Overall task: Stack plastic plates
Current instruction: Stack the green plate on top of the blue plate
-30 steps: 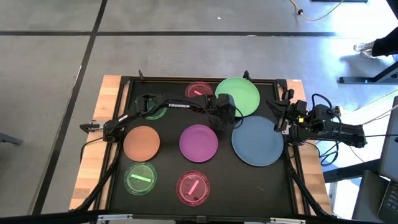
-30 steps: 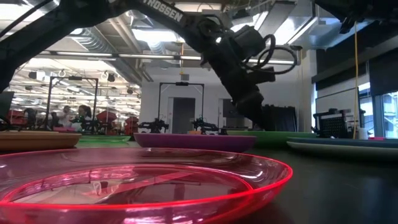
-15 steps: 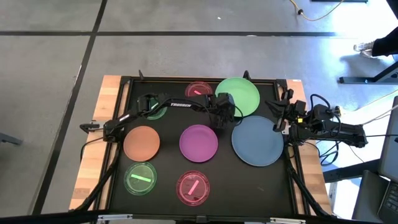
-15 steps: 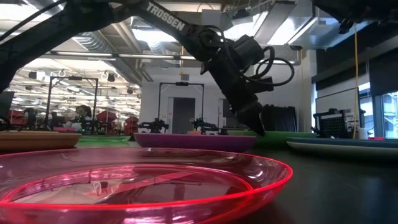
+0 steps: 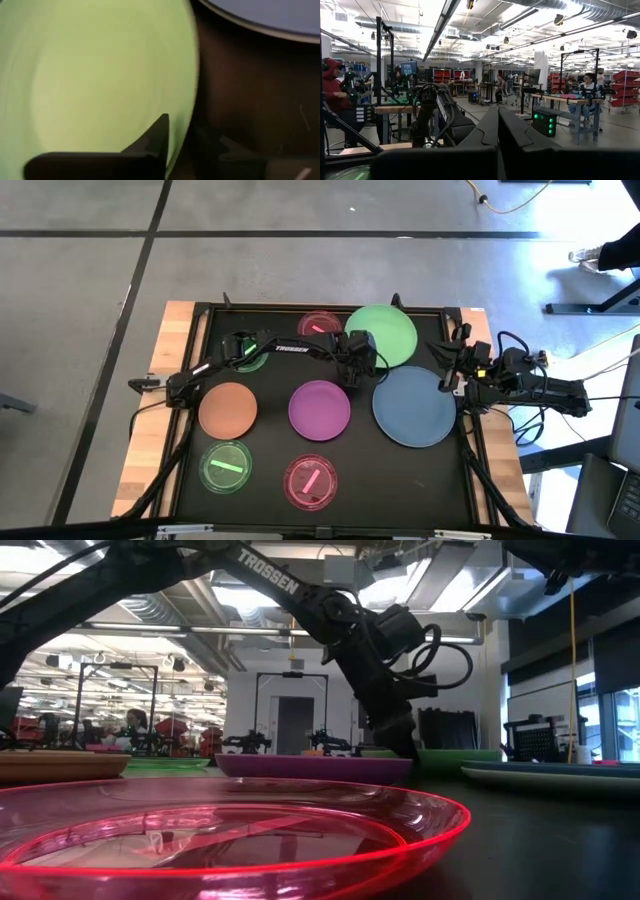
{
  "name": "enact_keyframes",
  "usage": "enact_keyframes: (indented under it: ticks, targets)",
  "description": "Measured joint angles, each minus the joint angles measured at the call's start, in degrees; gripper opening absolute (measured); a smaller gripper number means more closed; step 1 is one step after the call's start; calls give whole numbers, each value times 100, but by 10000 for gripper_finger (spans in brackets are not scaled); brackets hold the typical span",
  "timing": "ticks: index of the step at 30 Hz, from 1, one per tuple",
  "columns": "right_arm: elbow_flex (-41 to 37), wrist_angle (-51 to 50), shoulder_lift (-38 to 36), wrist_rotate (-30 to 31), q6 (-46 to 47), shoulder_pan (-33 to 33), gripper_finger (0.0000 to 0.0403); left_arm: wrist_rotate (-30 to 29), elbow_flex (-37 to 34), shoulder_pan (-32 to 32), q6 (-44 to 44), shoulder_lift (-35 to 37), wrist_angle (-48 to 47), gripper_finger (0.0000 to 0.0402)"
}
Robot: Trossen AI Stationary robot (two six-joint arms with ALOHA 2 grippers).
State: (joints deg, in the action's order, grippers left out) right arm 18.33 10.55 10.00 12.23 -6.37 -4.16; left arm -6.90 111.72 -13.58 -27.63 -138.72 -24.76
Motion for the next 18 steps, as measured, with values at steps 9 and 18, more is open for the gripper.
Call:
enact_keyframes:
  ticks: [9,18]
  targets:
    - [0,-2,0,0,-13,0,3,-527,2,70,-35,2,32,8]
    - [0,-7,0,0,-15,0,3,-550,2,466,-289,204,148,5]
